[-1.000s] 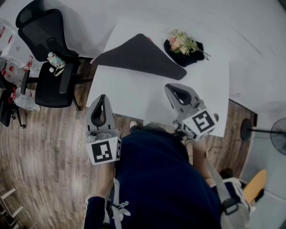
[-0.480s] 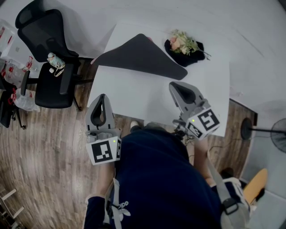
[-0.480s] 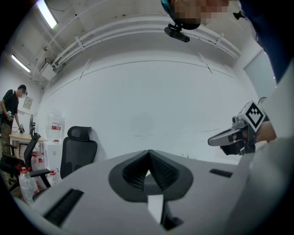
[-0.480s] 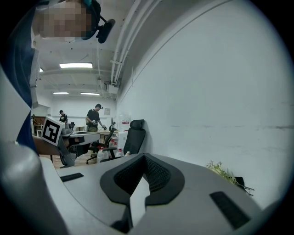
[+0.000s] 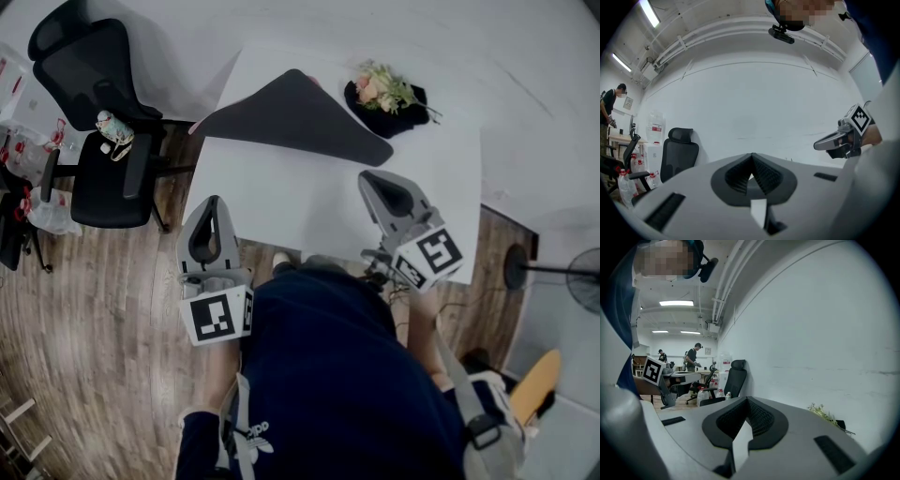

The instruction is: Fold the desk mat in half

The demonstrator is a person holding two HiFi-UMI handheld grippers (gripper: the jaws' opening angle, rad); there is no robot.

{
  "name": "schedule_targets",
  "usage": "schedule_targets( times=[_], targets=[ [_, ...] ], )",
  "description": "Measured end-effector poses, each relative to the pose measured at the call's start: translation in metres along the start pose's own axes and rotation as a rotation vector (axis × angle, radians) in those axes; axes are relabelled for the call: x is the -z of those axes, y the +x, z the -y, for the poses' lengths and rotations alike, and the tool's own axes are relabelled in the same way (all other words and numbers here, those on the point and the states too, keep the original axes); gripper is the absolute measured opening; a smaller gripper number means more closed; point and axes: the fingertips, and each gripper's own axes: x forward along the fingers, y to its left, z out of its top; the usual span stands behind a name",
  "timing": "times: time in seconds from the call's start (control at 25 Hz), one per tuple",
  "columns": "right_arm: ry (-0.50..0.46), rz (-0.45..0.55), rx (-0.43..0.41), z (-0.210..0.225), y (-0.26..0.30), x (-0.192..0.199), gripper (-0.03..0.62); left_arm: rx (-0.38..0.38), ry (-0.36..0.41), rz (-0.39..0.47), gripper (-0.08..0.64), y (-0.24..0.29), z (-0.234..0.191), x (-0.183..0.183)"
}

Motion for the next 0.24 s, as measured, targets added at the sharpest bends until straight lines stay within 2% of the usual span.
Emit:
schedule_targets(
  times=[0.24],
  targets=[
    [0.012,-0.016,0.003,-0.0009,0.0022,0.0019,0.003,0.021,0.039,-0.016,0.002,0.0005,-0.0042,0.0066]
  ],
)
